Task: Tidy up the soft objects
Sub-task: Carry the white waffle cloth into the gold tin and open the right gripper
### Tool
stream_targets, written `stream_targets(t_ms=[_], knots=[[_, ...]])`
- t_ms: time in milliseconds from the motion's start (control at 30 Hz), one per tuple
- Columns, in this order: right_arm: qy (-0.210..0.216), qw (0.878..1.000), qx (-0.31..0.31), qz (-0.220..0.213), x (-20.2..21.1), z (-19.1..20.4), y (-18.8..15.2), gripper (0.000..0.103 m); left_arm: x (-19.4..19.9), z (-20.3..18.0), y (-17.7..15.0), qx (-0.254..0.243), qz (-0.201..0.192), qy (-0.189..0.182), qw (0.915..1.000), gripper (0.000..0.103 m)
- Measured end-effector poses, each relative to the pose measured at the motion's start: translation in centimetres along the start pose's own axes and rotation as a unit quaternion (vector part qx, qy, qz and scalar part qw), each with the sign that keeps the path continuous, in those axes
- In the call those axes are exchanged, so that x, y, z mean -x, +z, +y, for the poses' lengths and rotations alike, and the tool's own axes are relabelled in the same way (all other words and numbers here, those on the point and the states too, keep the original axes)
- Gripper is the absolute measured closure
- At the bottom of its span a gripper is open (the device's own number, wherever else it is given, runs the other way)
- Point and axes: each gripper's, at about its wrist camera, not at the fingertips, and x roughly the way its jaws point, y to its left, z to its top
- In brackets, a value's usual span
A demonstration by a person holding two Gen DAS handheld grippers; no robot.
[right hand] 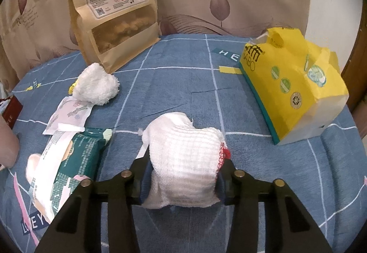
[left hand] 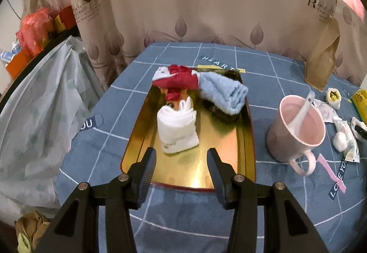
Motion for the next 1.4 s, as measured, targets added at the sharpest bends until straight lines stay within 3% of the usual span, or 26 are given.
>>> stream_targets(t_ms=[433,767,1033,1400], knots=[[0.001,0.999,0.022,-0.033,4.5,4.3,2.5,0.066,-0.8,2.4,-1.1,0.036,-0.005,0.016,0.9992,0.056],[0.084,0.988,0.103,-0.081,9.7,15.5,5.1,0.066,-0.4,4.2,-1.2,0.071,-0.014,0.012,0.9973,0.056],[0.142,0.975,0.156,-0.070,10.6,24.0,5.2,0.066,-0.3,5.7,-1.4,0.100,-0.012,0.008,0.9949,0.056],[0.214,0.950,0.221,-0.057,11.0,34.8,3.7,0.066,-0.6,6.2,-1.6,0.104,-0.008,0.011,0.9945,0.056]])
